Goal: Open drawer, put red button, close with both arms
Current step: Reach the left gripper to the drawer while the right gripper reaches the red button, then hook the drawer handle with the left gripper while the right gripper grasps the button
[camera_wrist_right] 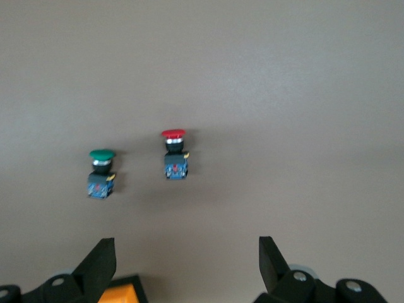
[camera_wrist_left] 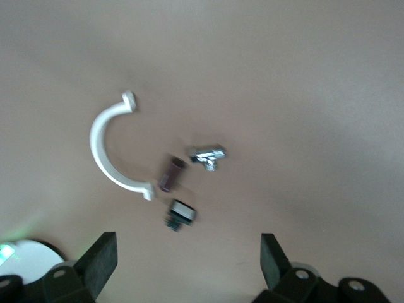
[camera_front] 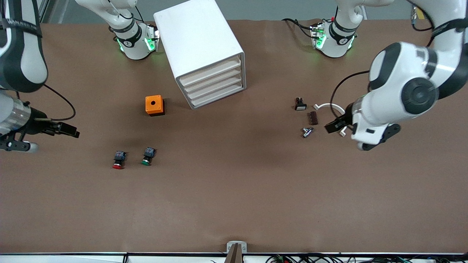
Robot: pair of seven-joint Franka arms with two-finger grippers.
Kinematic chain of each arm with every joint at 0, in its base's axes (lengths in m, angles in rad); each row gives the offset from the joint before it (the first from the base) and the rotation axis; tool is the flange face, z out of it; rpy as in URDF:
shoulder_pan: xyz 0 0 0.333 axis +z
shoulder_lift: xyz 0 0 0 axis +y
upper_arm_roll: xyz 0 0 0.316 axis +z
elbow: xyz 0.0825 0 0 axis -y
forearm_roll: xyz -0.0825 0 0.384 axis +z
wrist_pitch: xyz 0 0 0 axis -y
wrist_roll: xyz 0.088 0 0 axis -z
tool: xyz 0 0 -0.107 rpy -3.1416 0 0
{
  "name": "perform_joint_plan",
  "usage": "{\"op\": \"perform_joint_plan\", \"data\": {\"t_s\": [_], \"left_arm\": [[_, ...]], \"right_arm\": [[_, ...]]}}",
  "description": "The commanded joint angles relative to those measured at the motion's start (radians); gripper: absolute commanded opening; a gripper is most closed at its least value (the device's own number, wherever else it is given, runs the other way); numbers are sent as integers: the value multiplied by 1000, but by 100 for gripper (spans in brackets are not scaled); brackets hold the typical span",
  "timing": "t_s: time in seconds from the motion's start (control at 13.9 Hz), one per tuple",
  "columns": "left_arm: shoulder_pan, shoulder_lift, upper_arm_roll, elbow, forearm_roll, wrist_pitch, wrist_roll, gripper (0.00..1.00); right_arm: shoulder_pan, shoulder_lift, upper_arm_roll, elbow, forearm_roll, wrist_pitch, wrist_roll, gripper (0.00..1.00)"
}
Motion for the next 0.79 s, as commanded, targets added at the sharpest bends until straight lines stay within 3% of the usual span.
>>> {"op": "perform_joint_plan", "data": {"t_s": [0.0,0.14,0.5,0.72], "left_arm": [[-75,88,-7,35,-55,35,-227,100],[-134,160,-7,44,-144,45,-445,100],[-241,366,-8,182,-375,46,-1046,100],[-277,408,-8,181,-553,48,-1107,100]], "right_arm": [[10,28,18,-114,25,185,45,100],[62,89,16,-128,16,265,116,100],[93,231,15,-125,-70,418,139,100],[101,293,13,-119,-74,469,139,100]]}}
